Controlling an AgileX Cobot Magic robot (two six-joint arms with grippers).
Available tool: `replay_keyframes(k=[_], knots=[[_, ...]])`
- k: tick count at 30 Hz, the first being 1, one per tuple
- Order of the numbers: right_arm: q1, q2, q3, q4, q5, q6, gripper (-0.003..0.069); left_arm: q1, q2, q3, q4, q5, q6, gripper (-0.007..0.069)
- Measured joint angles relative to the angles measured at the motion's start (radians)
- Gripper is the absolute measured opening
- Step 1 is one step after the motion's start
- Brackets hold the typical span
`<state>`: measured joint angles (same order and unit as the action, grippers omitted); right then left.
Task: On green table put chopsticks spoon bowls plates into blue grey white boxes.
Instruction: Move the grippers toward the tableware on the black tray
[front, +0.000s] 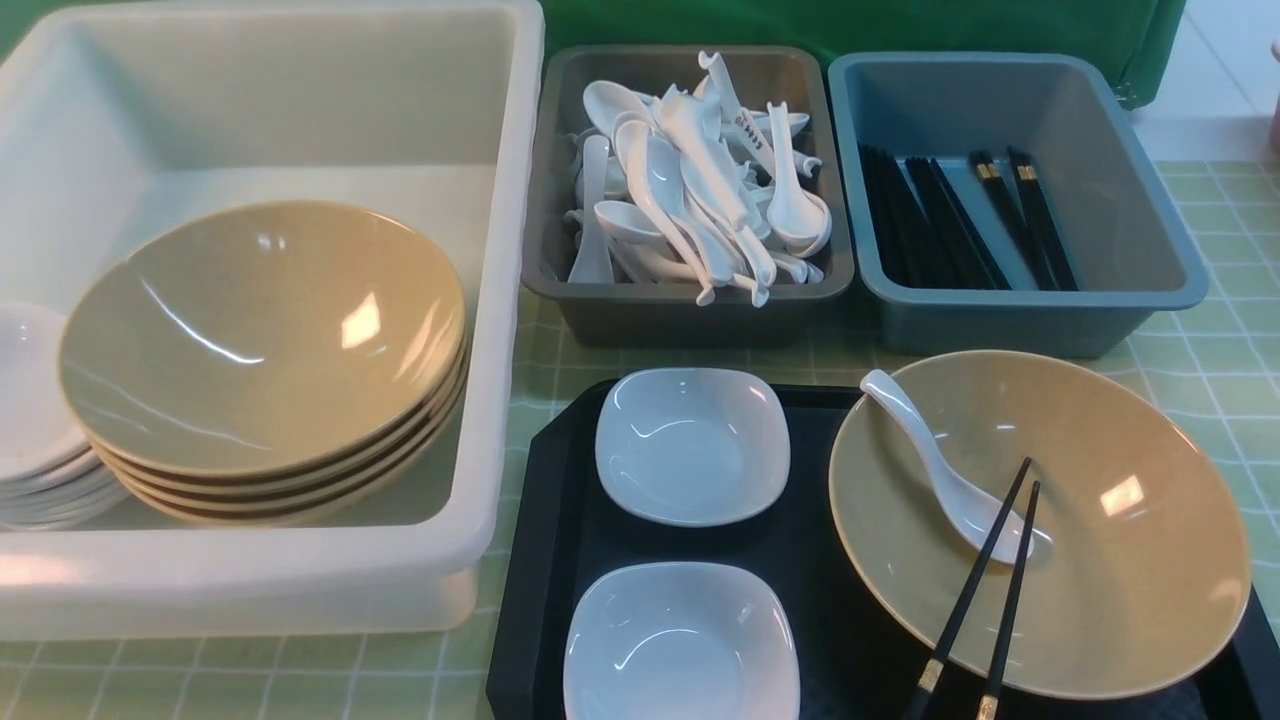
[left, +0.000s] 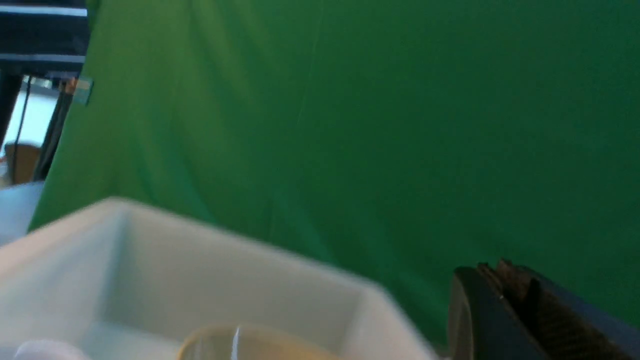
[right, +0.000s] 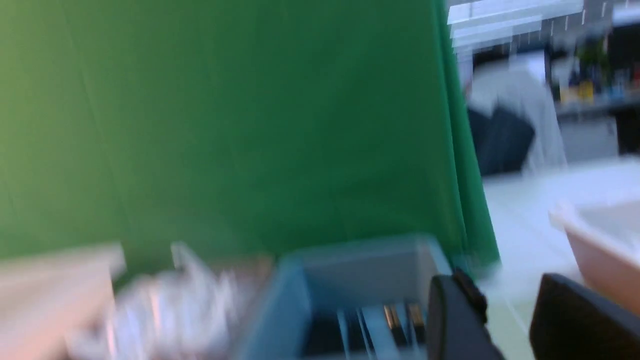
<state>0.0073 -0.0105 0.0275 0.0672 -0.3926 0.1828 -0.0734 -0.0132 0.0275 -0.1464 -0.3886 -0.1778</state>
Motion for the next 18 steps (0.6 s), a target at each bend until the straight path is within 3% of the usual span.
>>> replay_keyframes(k=[3,6,10,12,13,18], knots=[[0.0,0.0,-0.057,0.002,-0.006,0.023,0.0235,0.0,0.0,-0.024,-0.017,-0.15,-0.043,-0.0001],[0.0,0.008,-0.219,0.003,0.066,0.031,0.0235,0.0,0.009,-0.167,-0.02,-0.1,-0.051,-0.0001],[0.0,0.118,-0.465,0.003,0.194,0.023,0.0235,0.0,0.112,-0.386,-0.014,0.081,-0.051,-0.0001],[0.0,0.235,-0.624,0.003,0.309,0.017,0.0235,0.0,0.244,-0.556,-0.008,0.272,-0.051,-0.0001],[0.0,0.256,-0.647,0.003,0.332,0.017,0.0235,0.0,0.255,-0.568,-0.006,0.289,-0.051,-0.0001],[0.0,0.514,-0.84,0.003,0.658,-0.058,0.0235,0.0,0.574,-0.755,0.002,0.674,-0.017,-0.0001]])
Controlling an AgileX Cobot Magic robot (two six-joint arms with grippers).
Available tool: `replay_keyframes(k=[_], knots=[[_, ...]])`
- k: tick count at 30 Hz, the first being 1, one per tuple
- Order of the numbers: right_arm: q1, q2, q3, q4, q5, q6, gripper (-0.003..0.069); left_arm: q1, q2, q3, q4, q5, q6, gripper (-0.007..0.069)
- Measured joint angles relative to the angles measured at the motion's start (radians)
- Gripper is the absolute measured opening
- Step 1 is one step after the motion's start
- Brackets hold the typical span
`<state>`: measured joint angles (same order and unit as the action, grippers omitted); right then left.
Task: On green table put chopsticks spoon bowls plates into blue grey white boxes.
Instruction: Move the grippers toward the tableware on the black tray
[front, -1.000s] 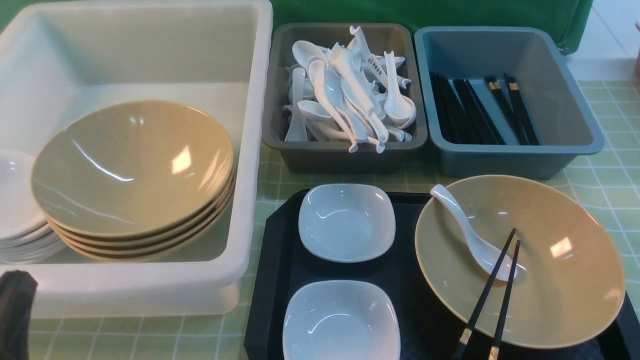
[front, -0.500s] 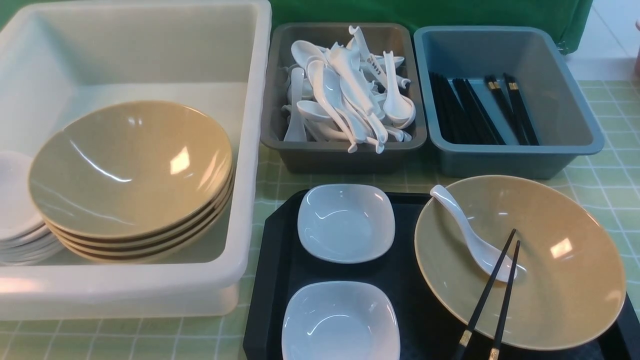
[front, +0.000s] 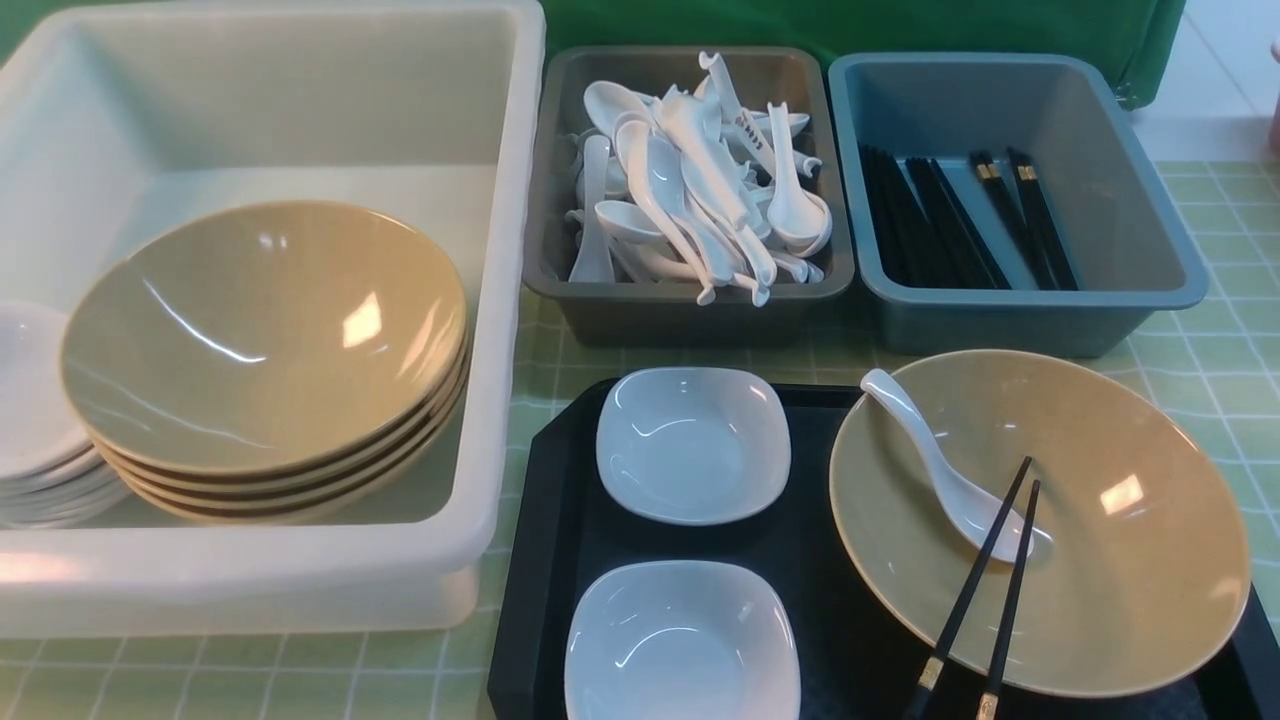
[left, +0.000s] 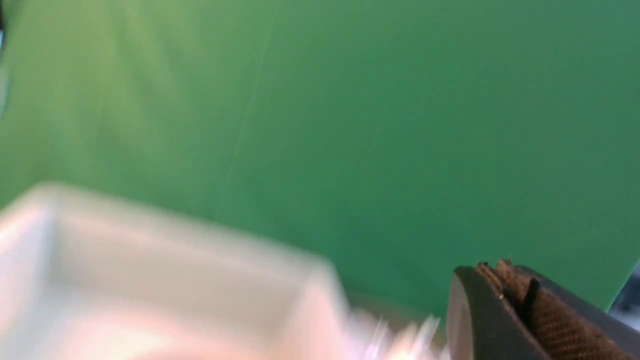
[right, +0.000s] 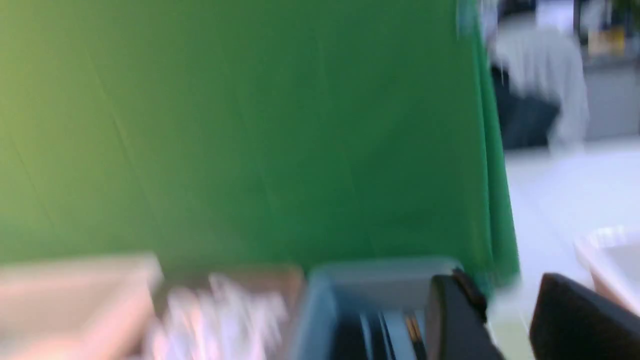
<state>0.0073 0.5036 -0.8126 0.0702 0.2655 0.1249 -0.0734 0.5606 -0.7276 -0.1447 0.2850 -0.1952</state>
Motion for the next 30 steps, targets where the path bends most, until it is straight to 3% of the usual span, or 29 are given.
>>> replay_keyframes(k=[3,7,10,12,14,16,19,23,26,27,30], knots=[[0.0,0.086,-0.008,-0.001,0.106,-0.084,0.0235,0.0,0.115,-0.005,0.012,0.088,0.032,-0.0001],[0.0,0.16,-0.008,0.038,0.235,-0.091,0.0235,-0.014,0.173,0.001,0.004,0.149,0.049,-0.0001],[0.0,0.26,-0.008,0.193,0.476,-0.221,0.0235,-0.101,0.176,0.024,-0.012,0.157,0.05,-0.0001],[0.0,0.286,-0.008,0.236,0.528,-0.268,0.0235,-0.131,0.175,0.03,-0.013,0.158,0.05,-0.0001],[0.005,0.388,-0.008,0.39,0.666,-0.403,0.0235,-0.215,0.175,0.047,-0.019,0.162,0.05,-0.0001],[0.035,0.455,-0.008,0.464,0.698,-0.468,0.0235,-0.28,0.176,0.052,-0.025,0.164,0.053,-0.0001],[0.107,0.513,-0.016,0.481,0.714,-0.49,0.0235,-0.347,0.176,0.056,-0.034,0.164,0.073,-0.0001],[0.296,0.622,-0.074,0.321,0.723,-0.31,0.0241,-0.436,0.176,0.056,-0.041,0.163,0.115,-0.0001],[0.477,0.706,-0.161,0.018,0.721,0.003,0.0253,-0.474,0.176,0.056,-0.041,0.181,0.129,-0.0001],[0.517,0.732,-0.186,-0.07,0.708,0.109,0.0254,-0.475,0.176,0.056,-0.041,0.194,0.129,-0.0001],[0.546,0.772,-0.209,-0.119,0.686,0.255,0.0255,-0.475,0.176,0.056,-0.041,0.218,0.129,-0.0001]])
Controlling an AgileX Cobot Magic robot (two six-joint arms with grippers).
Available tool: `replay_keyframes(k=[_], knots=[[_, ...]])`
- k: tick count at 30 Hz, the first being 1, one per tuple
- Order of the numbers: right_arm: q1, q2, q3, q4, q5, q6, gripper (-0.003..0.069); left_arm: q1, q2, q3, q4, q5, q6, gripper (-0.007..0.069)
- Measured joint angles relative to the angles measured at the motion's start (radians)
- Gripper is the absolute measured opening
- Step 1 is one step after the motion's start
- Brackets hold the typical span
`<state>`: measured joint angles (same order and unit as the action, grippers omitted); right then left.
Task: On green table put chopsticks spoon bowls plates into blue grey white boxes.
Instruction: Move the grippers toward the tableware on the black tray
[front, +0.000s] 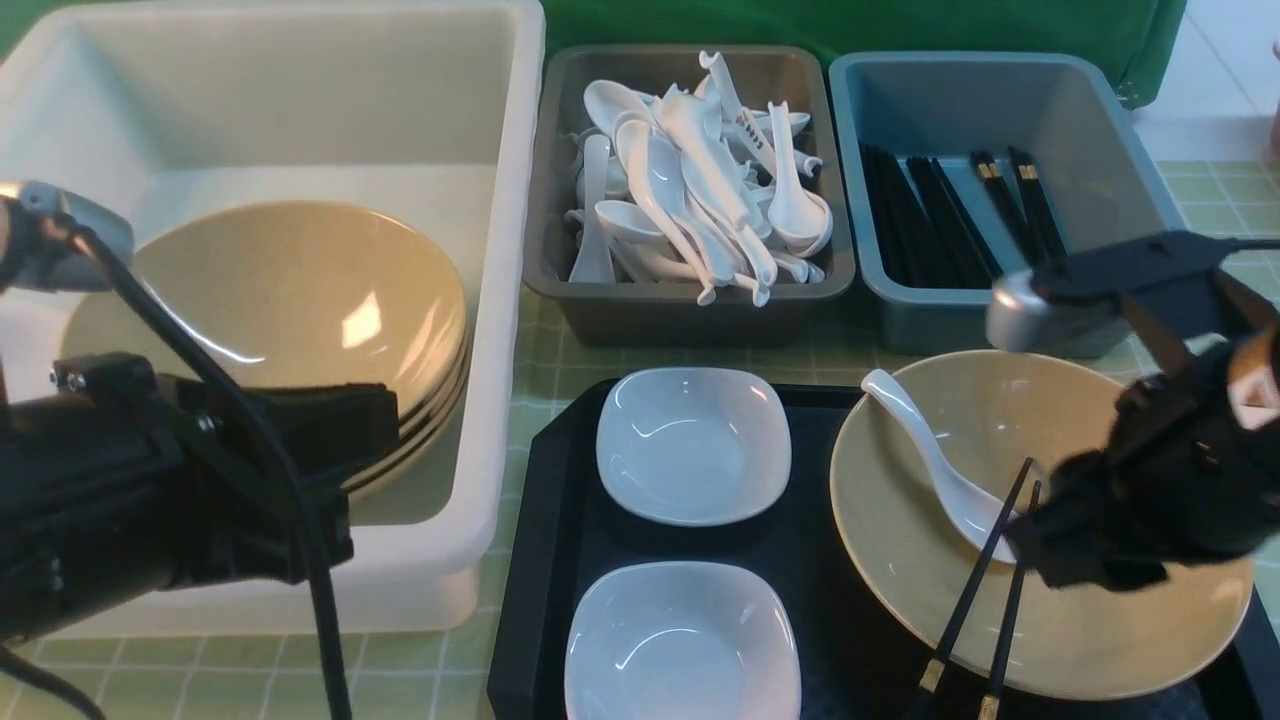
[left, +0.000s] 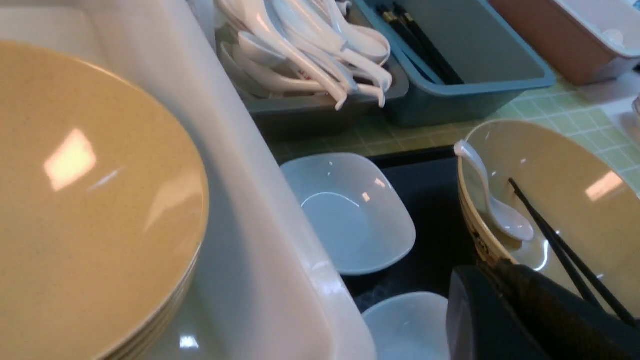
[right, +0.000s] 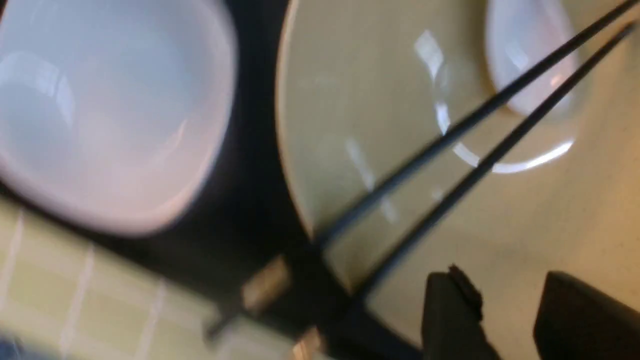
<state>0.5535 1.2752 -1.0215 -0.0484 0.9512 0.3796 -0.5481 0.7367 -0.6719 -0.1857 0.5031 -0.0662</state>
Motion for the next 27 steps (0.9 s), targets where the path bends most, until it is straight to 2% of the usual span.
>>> replay_keyframes(k=[3,4,5,7,11,14,18,27], knots=[[-0.021,0.094,-0.012,-0.013,-0.019,0.192,0.0268,0.0,0.0,0.0,0.0,0.016,0.002,-0.0001],[-0.025,0.1,-0.013,-0.013,-0.019,0.201,0.0269,0.0,0.0,0.0,0.0,0.016,0.002,-0.0001],[-0.068,0.148,-0.013,0.008,-0.023,0.259,0.0281,0.0,0.0,0.0,0.0,0.019,0.002,-0.0001],[-0.127,0.198,-0.014,0.067,-0.029,0.285,0.0303,0.0,0.0,0.0,0.0,0.02,0.002,-0.0001],[-0.229,0.275,-0.014,0.2,-0.047,0.268,0.0353,0.0,0.0,0.0,0.0,0.021,0.002,-0.0001],[-0.258,0.292,-0.014,0.249,-0.078,0.248,0.039,0.0,0.0,0.0,0.0,0.021,0.002,-0.0001],[-0.265,0.292,-0.014,0.262,-0.103,0.235,0.0419,0.0,0.0,0.0,0.0,0.021,0.002,-0.0001],[-0.265,0.337,-0.014,0.282,-0.135,0.23,0.0434,0.0,0.0,0.0,0.0,0.021,0.002,-0.0001]])
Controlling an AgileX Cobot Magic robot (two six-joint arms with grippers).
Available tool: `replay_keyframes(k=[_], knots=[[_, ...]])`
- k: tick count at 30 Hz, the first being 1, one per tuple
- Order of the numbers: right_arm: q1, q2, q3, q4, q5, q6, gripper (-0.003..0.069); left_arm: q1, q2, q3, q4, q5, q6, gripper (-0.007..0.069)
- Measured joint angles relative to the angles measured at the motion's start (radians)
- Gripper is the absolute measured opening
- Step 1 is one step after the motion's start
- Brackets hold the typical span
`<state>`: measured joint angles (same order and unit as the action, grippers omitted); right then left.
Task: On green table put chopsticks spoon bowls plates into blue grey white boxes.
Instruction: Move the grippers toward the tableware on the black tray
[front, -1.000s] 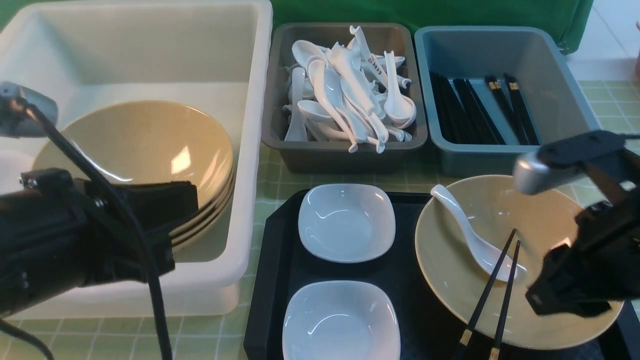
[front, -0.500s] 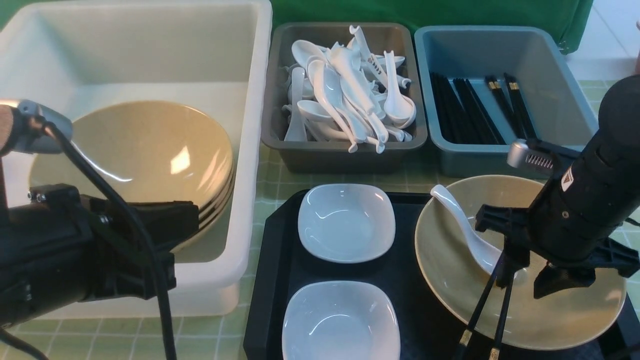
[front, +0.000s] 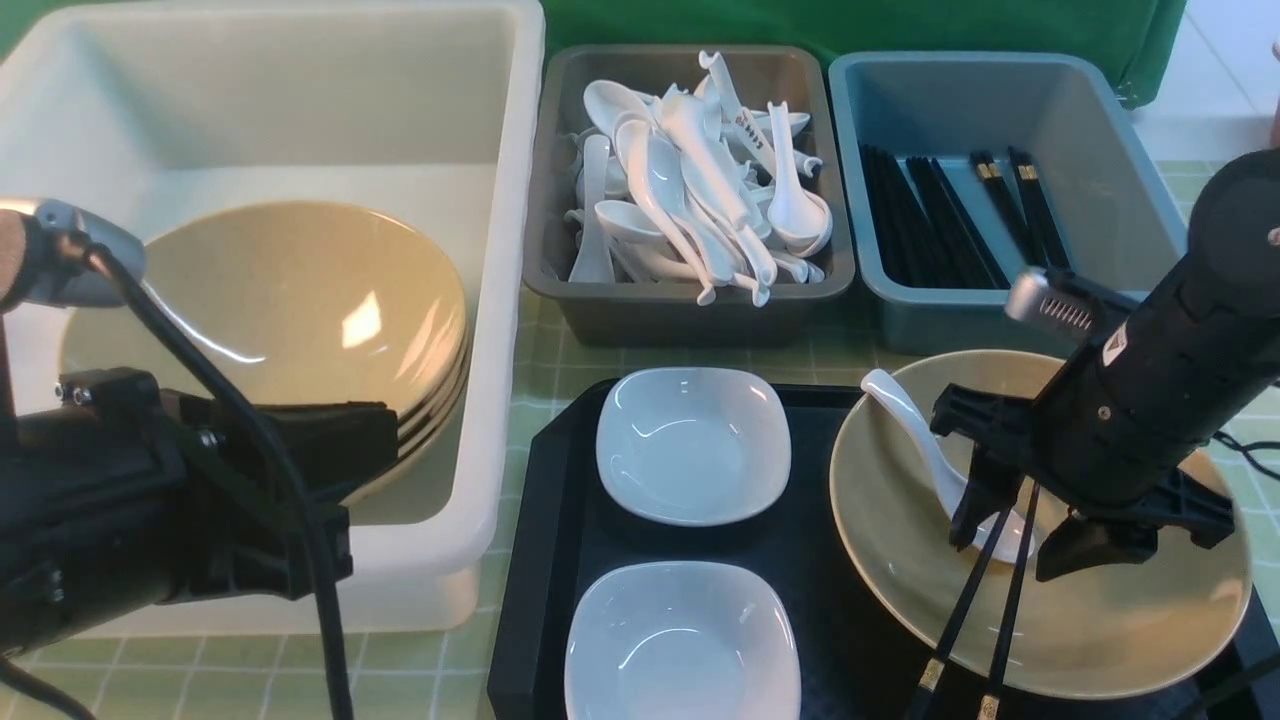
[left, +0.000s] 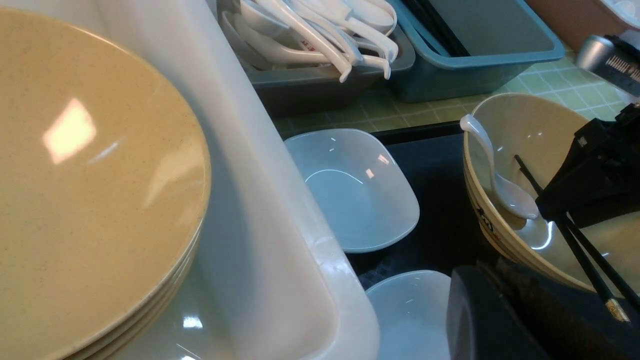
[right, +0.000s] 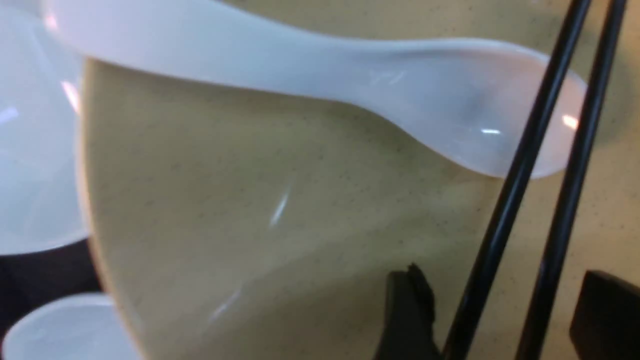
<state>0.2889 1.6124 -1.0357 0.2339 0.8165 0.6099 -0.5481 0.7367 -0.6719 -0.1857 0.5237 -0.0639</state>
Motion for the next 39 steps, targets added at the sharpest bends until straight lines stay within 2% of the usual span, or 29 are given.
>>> replay_keyframes(k=[8,11,13,14,15,18,20,39], knots=[[0.0,0.045,0.0,0.005,-0.017,-0.022,0.0414,0.0,0.0,0.0,0.0,-0.001,0.0,-0.0001],[0.0,0.045,0.0,0.005,-0.027,-0.042,0.0354,0.0,0.0,0.0,0.0,-0.001,0.0,-0.0001],[0.0,0.045,0.0,0.005,-0.031,-0.056,0.0277,0.0,0.0,0.0,0.0,-0.004,0.0,-0.0001],[0.0,0.045,0.0,0.005,-0.031,-0.06,0.027,0.0,0.0,0.0,0.0,-0.004,0.0,-0.0001],[0.0,0.045,0.0,0.005,-0.033,-0.069,0.0201,0.0,0.0,0.0,0.0,-0.009,0.0,-0.0001],[0.0,0.045,0.0,0.005,-0.033,-0.085,0.0098,0.0,0.0,0.0,0.0,-0.018,0.0,-0.0001],[0.0,0.045,0.0,0.005,-0.033,-0.091,0.006,0.0,0.0,0.0,0.0,-0.031,0.0,-0.0001],[0.0,-0.038,0.0,0.006,-0.013,-0.224,0.0056,0.0,0.0,0.0,0.0,-0.038,0.0,-0.0001]])
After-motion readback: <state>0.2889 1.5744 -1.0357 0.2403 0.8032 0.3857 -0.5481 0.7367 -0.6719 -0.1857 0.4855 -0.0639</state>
